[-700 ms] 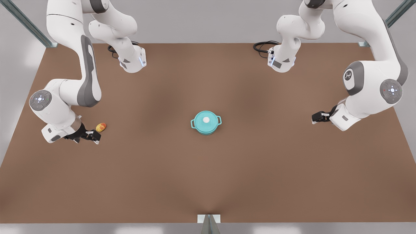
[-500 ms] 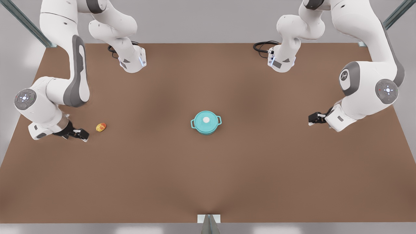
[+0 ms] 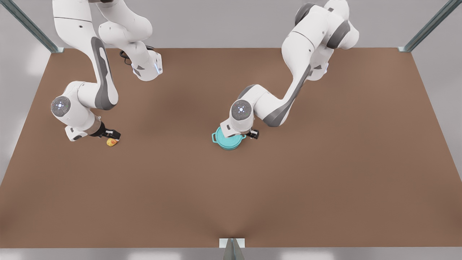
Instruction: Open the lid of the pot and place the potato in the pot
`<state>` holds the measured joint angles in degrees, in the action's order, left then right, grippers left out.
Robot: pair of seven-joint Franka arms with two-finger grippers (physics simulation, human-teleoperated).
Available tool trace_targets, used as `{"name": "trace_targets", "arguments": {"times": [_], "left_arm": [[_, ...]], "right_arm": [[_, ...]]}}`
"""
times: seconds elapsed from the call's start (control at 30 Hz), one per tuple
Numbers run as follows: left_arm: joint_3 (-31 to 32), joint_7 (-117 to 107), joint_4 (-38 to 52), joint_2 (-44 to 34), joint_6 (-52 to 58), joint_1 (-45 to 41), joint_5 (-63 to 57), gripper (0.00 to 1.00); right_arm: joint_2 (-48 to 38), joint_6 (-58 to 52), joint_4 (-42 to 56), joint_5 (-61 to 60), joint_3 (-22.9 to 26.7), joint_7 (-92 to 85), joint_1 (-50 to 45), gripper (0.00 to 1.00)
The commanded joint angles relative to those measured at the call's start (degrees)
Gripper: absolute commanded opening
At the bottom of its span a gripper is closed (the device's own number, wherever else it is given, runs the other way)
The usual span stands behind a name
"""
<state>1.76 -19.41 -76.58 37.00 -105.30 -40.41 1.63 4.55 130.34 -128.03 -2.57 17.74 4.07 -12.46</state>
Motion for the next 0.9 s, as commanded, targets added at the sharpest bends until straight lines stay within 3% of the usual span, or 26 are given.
{"name": "trace_targets", "arguments": {"times": [0.0, 0.17, 0.3, 0.87], "left_arm": [[0.0, -34.6, 0.0, 0.7, -7.3, -0.1, 0.2, 1.0], [0.1, -36.8, -0.5, 1.3, -9.0, -2.6, 0.2, 1.0], [0.1, -38.4, -6.5, -1.3, -9.1, -5.9, -0.3, 1.0], [-0.2, -41.3, -8.3, 3.1, -18.4, -7.0, -1.3, 1.0]], "right_arm": [[0.7, 5.5, -0.6, 0.1, 0.1, 5.7, 1.6, 1.0], [2.6, 11.9, -3.4, 0.0, 1.0, 6.7, 5.2, 1.0], [5.1, 16.8, -3.9, 0.0, 1.1, 8.2, 6.5, 1.0], [12.8, 29.5, -9.0, -0.1, 1.0, 13.2, 7.5, 1.0]]}}
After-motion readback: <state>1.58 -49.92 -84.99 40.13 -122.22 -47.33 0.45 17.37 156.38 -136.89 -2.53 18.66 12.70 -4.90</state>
